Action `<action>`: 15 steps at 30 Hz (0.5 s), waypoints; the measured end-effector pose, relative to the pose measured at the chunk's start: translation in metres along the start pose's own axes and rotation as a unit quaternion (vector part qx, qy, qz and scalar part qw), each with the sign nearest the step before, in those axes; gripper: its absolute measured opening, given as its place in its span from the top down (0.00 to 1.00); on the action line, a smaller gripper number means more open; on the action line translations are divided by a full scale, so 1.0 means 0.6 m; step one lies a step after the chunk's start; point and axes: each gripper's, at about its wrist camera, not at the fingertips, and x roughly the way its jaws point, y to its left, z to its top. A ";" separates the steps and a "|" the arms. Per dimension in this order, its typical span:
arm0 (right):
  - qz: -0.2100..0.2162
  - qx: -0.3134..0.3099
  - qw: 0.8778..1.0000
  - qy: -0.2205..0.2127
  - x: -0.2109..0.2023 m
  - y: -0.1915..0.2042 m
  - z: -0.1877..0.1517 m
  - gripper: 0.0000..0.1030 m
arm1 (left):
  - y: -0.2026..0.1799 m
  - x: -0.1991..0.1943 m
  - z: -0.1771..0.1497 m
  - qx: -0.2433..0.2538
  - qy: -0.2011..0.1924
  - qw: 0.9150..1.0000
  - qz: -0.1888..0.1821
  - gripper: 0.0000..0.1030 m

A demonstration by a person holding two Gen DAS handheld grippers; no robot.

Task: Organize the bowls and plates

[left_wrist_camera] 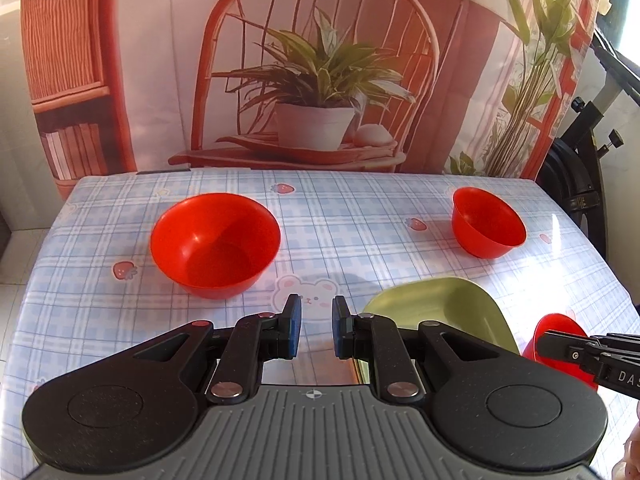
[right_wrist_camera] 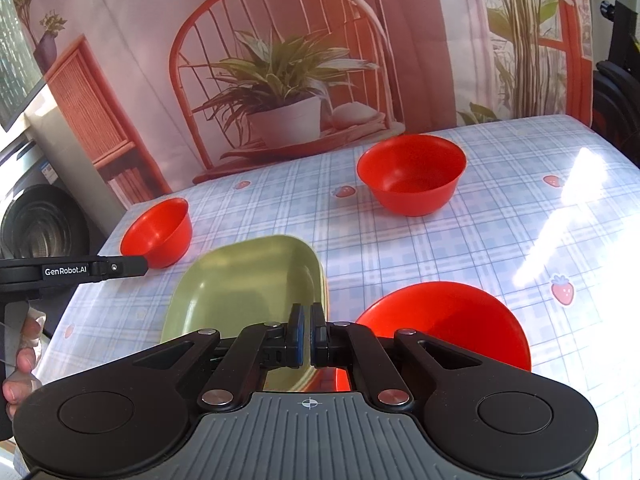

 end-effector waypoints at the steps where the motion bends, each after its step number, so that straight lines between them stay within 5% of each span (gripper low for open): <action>1: 0.003 -0.001 1.000 -0.005 -0.003 0.005 0.008 0.97 | 0.014 -0.013 0.011 -0.002 -0.011 1.000 0.002 0.84; 10: 0.035 -0.047 0.998 -0.018 0.023 0.112 0.084 0.95 | 0.140 -0.058 0.078 -0.019 -0.062 0.996 0.059 0.82; 15: 0.041 -0.055 0.998 -0.002 0.084 0.172 0.092 0.93 | 0.182 -0.024 0.074 -0.028 -0.060 0.996 0.053 0.61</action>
